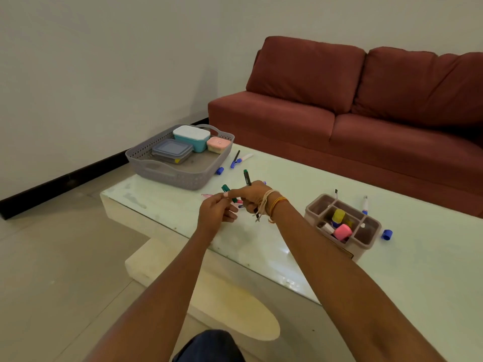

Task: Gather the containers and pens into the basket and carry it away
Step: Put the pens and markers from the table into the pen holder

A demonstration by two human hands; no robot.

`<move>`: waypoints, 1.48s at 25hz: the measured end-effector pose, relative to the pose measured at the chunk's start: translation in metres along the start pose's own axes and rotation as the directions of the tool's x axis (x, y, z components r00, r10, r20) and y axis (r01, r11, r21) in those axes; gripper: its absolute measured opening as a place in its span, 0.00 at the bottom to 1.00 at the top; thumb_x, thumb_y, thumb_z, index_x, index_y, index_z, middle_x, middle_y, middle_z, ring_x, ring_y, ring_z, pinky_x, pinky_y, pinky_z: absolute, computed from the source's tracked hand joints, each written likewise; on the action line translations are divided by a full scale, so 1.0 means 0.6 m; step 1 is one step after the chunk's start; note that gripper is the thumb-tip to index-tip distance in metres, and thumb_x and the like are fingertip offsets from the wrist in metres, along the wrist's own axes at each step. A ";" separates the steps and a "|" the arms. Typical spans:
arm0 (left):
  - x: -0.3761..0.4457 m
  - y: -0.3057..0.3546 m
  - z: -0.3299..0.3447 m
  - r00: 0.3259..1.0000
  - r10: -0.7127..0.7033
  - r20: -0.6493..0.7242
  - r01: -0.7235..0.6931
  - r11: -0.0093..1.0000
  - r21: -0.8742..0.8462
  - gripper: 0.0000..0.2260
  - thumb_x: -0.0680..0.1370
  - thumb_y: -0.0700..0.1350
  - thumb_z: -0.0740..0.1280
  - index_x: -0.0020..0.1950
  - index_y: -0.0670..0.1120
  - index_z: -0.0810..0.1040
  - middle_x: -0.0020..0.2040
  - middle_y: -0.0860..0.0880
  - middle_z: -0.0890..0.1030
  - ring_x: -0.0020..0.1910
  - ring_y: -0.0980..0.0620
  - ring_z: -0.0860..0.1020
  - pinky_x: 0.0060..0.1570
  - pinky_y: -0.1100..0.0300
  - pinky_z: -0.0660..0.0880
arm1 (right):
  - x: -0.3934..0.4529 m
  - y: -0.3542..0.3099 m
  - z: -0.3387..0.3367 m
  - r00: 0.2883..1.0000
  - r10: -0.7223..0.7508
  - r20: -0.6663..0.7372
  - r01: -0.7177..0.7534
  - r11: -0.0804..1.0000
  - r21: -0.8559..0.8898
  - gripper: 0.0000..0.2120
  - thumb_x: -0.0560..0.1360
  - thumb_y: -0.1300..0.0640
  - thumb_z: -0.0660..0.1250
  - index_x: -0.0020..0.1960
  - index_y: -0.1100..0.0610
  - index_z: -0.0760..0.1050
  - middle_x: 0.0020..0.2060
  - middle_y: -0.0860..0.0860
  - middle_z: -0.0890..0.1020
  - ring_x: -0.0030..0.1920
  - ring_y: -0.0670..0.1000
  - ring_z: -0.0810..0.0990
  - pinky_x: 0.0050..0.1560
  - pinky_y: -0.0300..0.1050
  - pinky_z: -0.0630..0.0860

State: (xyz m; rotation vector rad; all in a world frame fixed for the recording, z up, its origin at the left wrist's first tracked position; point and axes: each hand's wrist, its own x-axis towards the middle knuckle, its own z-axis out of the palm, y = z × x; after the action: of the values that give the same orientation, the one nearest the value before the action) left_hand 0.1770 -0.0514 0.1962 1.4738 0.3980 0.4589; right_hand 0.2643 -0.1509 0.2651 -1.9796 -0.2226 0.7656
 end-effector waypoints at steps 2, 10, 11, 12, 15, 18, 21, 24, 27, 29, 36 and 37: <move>-0.003 0.011 -0.006 0.983 -0.184 -0.001 0.181 0.971 -0.155 0.14 0.81 0.42 0.58 0.43 0.39 0.79 0.28 0.47 0.83 0.26 0.51 0.82 0.28 0.61 0.80 | -0.012 0.003 0.015 1.000 -0.008 -0.030 0.007 1.000 -0.030 0.16 0.67 0.56 0.78 0.43 0.61 0.72 0.27 0.52 0.68 0.20 0.45 0.62 0.19 0.34 0.61; -0.007 -0.005 -0.017 0.995 -0.031 -0.098 0.026 0.998 -0.053 0.10 0.81 0.40 0.60 0.45 0.39 0.80 0.32 0.45 0.80 0.26 0.52 0.80 0.25 0.64 0.77 | -0.025 0.018 0.011 0.985 -0.125 0.122 0.044 0.852 0.521 0.10 0.80 0.61 0.60 0.56 0.64 0.77 0.32 0.51 0.66 0.30 0.45 0.64 0.26 0.35 0.67; -0.004 -0.006 -0.015 0.994 -0.019 -0.112 0.020 1.000 0.015 0.11 0.81 0.40 0.60 0.45 0.39 0.81 0.30 0.46 0.79 0.24 0.52 0.78 0.22 0.65 0.74 | -0.024 0.026 0.014 0.987 -0.118 0.110 0.020 0.765 0.644 0.11 0.81 0.59 0.59 0.55 0.63 0.78 0.33 0.51 0.67 0.32 0.46 0.66 0.29 0.36 0.70; 0.000 -0.006 -0.013 0.991 -0.013 -0.130 0.021 0.998 0.063 0.11 0.81 0.41 0.60 0.45 0.40 0.81 0.29 0.46 0.77 0.22 0.51 0.75 0.21 0.64 0.71 | -0.022 0.034 0.019 0.991 -0.098 0.087 0.004 0.686 0.728 0.13 0.81 0.57 0.59 0.53 0.63 0.79 0.34 0.51 0.69 0.34 0.47 0.69 0.34 0.40 0.74; 0.007 -0.007 -0.008 0.987 0.007 -0.159 0.008 0.996 0.092 0.12 0.80 0.46 0.64 0.40 0.44 0.80 0.26 0.48 0.75 0.18 0.54 0.72 0.19 0.64 0.68 | -0.012 0.061 0.039 0.994 -0.015 -0.113 0.100 0.589 0.802 0.19 0.80 0.50 0.58 0.42 0.61 0.80 0.27 0.51 0.73 0.33 0.48 0.71 0.44 0.49 0.78; 0.008 -0.010 -0.007 0.982 0.028 -0.189 -0.015 0.998 0.068 0.13 0.80 0.47 0.64 0.37 0.46 0.79 0.26 0.48 0.74 0.17 0.55 0.73 0.18 0.65 0.68 | -0.008 0.093 0.055 0.948 -0.021 -0.318 0.279 0.536 0.797 0.16 0.80 0.49 0.60 0.39 0.58 0.74 0.21 0.49 0.68 0.24 0.45 0.68 0.34 0.45 0.80; 0.008 -0.010 -0.006 0.973 0.026 -0.230 -0.008 0.997 0.081 0.12 0.79 0.48 0.65 0.37 0.47 0.78 0.26 0.48 0.75 0.17 0.57 0.73 0.18 0.65 0.69 | -0.009 0.116 0.062 0.908 -0.067 -0.413 0.390 0.487 0.781 0.14 0.80 0.51 0.61 0.38 0.57 0.71 0.19 0.46 0.68 0.20 0.43 0.68 0.30 0.44 0.80; 0.005 -0.007 -0.006 0.968 0.033 -0.250 -0.003 0.993 0.121 0.11 0.79 0.48 0.65 0.40 0.45 0.79 0.27 0.48 0.76 0.17 0.58 0.73 0.18 0.68 0.70 | -0.014 0.120 0.068 0.885 -0.103 -0.453 0.440 0.500 0.746 0.15 0.81 0.53 0.60 0.37 0.57 0.71 0.19 0.46 0.68 0.20 0.43 0.68 0.29 0.43 0.80; -0.002 -0.009 -0.003 0.972 0.102 -0.212 -0.062 0.980 0.188 0.12 0.79 0.47 0.65 0.43 0.41 0.80 0.26 0.48 0.76 0.17 0.59 0.74 0.20 0.70 0.70 | -0.020 0.122 0.072 0.871 -0.135 -0.473 0.460 0.561 0.688 0.13 0.80 0.55 0.61 0.38 0.57 0.71 0.19 0.46 0.68 0.20 0.42 0.68 0.28 0.42 0.80; -0.005 -0.010 0.001 0.968 0.160 -0.193 -0.109 0.962 0.249 0.12 0.79 0.47 0.65 0.43 0.40 0.81 0.26 0.48 0.77 0.17 0.59 0.73 0.21 0.71 0.70 | -0.021 0.124 0.073 0.857 -0.154 -0.492 0.479 0.590 0.650 0.09 0.80 0.57 0.62 0.41 0.57 0.72 0.23 0.48 0.70 0.22 0.43 0.70 0.29 0.42 0.81; -0.007 -0.010 0.010 0.958 0.166 -0.232 -0.083 0.940 0.331 0.12 0.79 0.47 0.65 0.46 0.38 0.80 0.34 0.43 0.79 0.20 0.56 0.74 0.23 0.75 0.71 | -0.031 0.133 0.074 0.815 -0.243 -0.526 0.519 0.711 0.475 0.06 0.77 0.58 0.67 0.41 0.56 0.76 0.28 0.49 0.75 0.27 0.47 0.71 0.29 0.39 0.77; -0.007 -0.009 0.009 0.960 0.173 -0.222 -0.094 0.941 0.325 0.12 0.79 0.46 0.66 0.46 0.37 0.80 0.33 0.42 0.79 0.19 0.56 0.75 0.23 0.74 0.71 | -0.032 0.135 0.073 0.819 -0.266 -0.509 0.519 0.722 0.458 0.06 0.76 0.58 0.68 0.41 0.57 0.77 0.27 0.49 0.75 0.27 0.47 0.70 0.28 0.38 0.76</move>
State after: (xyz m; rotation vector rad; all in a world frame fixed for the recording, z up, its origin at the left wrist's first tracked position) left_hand 0.1765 -0.0586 0.1909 1.7643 0.5908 0.7196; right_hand 0.2107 -0.1696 0.1904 -1.3749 -0.1363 0.0810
